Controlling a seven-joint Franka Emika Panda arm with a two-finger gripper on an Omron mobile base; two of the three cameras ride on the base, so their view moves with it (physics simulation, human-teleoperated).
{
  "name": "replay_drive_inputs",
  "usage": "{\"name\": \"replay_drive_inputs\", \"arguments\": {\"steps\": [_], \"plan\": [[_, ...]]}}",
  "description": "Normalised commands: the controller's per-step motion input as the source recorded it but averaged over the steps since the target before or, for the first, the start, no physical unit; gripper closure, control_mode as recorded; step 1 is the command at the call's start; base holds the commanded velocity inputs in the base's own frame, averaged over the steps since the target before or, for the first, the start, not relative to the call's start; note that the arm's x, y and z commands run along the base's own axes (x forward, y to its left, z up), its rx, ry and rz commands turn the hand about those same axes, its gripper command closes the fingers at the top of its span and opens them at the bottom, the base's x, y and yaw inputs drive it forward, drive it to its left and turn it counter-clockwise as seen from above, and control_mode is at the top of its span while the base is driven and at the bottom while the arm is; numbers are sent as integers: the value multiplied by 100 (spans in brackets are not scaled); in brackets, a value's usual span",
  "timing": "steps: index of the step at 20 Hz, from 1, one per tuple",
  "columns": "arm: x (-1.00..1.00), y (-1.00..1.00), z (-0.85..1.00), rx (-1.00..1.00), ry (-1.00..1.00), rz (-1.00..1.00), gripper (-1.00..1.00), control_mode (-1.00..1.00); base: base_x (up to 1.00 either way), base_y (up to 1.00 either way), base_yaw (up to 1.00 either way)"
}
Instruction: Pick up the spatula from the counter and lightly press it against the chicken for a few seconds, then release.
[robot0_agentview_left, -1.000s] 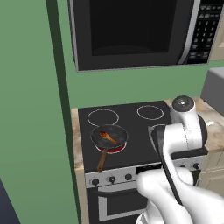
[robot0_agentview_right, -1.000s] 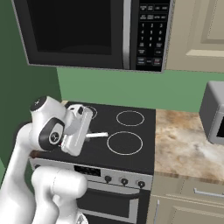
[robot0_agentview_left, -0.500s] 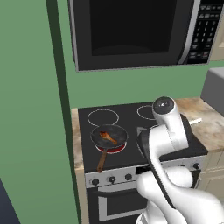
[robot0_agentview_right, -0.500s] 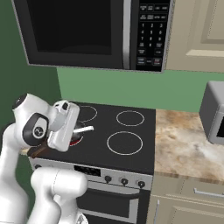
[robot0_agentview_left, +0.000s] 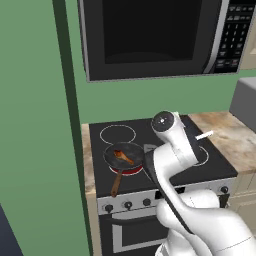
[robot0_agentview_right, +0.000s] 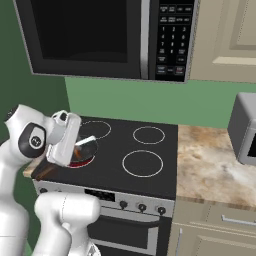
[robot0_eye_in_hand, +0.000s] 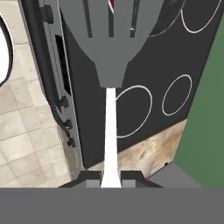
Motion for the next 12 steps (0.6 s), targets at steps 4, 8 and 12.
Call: {"name": "replay_drive_inputs", "arguments": {"steps": [4, 8, 12], "plan": [[43, 16, 0, -5, 0, 0, 100, -100, 0, 0, 0], [41, 12, 0, -5, 0, 0, 100, -100, 0, 0, 0], [39, 13, -4, -5, 0, 0, 100, -100, 0, 0, 0]]}}
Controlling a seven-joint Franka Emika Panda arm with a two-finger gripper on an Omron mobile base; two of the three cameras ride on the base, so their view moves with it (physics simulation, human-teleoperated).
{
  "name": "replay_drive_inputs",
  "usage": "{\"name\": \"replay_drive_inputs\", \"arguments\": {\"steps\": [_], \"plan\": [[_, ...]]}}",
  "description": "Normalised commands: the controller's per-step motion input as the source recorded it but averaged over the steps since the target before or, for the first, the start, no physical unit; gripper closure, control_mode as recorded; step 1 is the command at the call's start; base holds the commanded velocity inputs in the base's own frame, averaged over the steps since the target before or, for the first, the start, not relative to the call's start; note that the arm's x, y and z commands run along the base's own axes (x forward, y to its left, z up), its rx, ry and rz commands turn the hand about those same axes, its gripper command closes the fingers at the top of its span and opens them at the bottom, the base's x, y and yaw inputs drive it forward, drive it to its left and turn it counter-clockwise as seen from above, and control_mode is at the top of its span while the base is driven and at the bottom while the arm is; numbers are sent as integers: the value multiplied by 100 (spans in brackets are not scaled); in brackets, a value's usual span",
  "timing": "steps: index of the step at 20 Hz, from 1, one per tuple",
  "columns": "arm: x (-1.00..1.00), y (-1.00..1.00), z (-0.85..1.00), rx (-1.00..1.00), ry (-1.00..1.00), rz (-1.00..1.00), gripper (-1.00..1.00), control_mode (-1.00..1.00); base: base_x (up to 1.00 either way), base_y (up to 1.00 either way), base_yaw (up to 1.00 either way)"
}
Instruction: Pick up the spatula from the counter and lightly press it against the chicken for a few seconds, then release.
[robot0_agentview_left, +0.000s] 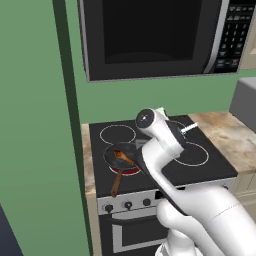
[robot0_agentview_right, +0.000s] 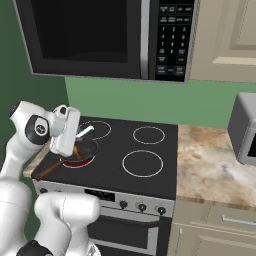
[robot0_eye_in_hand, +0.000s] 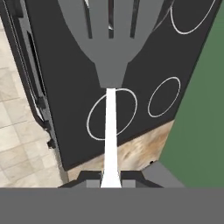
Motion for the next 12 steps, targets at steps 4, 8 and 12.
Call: {"name": "replay_drive_inputs", "arguments": {"steps": [4, 8, 12], "plan": [[31, 18, -4, -6, 0, 0, 100, -100, 0, 0, 0], [27, 15, -10, -6, 1, 0, 100, -100, 0, 0, 0], [25, 15, -16, -6, 2, 0, 100, -100, 0, 0, 0]]}}
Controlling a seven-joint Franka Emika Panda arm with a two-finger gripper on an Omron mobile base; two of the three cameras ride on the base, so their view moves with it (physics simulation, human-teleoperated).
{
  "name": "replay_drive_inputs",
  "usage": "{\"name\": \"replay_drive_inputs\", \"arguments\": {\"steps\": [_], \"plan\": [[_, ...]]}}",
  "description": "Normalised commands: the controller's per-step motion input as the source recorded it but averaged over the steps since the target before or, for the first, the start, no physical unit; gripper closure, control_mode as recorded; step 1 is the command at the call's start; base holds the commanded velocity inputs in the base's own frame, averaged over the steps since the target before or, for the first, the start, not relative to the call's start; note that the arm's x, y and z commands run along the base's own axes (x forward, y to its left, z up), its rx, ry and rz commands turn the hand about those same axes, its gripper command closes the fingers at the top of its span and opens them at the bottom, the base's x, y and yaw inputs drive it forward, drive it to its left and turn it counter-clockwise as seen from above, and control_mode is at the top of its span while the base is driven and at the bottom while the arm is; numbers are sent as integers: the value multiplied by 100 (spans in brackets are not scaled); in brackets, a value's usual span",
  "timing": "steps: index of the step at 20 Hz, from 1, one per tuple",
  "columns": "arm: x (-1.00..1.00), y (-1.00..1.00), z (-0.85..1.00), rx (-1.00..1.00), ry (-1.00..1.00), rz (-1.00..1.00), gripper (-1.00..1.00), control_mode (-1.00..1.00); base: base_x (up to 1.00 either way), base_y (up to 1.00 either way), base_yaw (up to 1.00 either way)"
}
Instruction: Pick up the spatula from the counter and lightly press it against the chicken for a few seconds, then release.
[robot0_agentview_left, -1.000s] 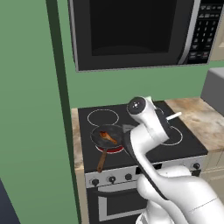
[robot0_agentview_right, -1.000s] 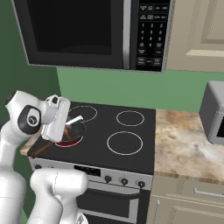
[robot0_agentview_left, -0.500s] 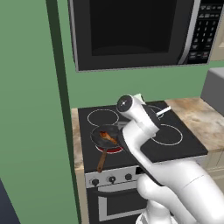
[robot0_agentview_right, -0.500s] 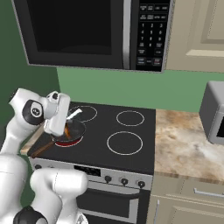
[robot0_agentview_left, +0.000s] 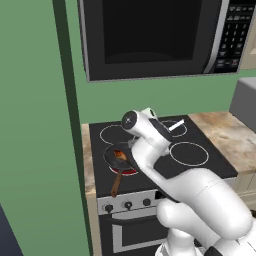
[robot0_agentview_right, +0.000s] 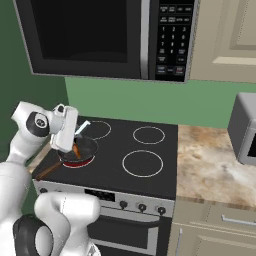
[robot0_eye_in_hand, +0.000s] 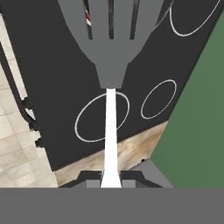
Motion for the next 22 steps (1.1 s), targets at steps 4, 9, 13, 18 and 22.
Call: {"name": "replay_drive_inputs", "arguments": {"steps": [4, 9, 13, 18, 22], "plan": [[25, 1, -25, -3, 3, 0, 100, -100, 0, 0, 0], [24, 5, -12, -2, 1, 0, 100, -100, 0, 0, 0], [28, 12, -5, -2, 2, 0, 100, -100, 0, 0, 0], [23, 14, -7, -2, 4, 0, 100, -100, 0, 0, 0], [21, 16, -14, -2, 5, 0, 100, -100, 0, 0, 0]]}}
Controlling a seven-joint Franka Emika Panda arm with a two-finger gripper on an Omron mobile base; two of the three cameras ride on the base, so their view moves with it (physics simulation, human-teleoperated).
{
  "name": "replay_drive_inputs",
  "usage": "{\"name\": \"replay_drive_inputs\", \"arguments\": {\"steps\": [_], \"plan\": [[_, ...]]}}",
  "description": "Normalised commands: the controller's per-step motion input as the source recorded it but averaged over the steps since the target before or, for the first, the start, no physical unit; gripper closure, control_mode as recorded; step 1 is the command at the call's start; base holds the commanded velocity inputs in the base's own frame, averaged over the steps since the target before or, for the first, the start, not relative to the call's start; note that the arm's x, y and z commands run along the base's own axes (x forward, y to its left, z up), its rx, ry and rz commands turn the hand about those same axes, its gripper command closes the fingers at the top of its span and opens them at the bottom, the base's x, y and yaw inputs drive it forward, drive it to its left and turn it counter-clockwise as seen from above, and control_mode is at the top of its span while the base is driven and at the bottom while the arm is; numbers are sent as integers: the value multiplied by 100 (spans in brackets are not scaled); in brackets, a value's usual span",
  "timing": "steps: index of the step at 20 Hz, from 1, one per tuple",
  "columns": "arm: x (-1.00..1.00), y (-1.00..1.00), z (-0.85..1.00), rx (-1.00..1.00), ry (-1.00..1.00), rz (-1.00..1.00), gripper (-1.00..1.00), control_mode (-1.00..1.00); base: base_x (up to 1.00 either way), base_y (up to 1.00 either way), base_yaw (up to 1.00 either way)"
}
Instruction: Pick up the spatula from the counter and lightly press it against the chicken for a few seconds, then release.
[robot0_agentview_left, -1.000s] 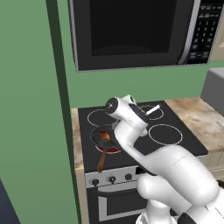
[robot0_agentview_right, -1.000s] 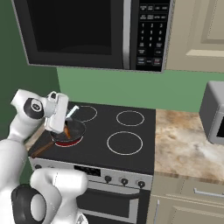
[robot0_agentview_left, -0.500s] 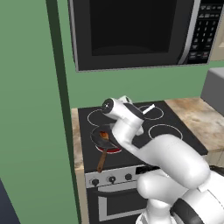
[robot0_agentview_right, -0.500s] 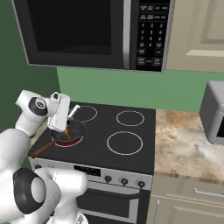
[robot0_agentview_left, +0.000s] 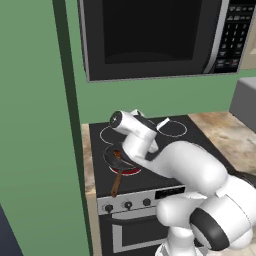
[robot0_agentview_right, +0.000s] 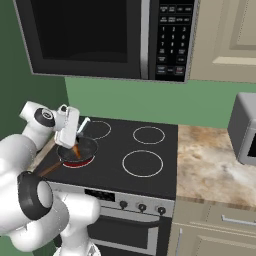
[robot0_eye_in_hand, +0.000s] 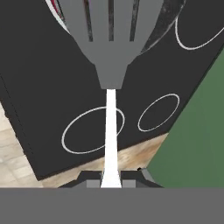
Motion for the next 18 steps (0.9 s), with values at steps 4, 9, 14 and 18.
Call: {"name": "replay_drive_inputs", "arguments": {"steps": [4, 9, 14, 18], "plan": [[19, 9, -16, -2, 4, 0, 100, -100, 0, 0, 0], [17, 8, -17, -2, 2, 0, 100, -100, 0, 0, 0], [14, 1, -14, -2, 0, 0, 100, -100, 0, 0, 0], [10, 0, -15, -1, 0, 0, 100, -100, 0, 0, 0]]}}
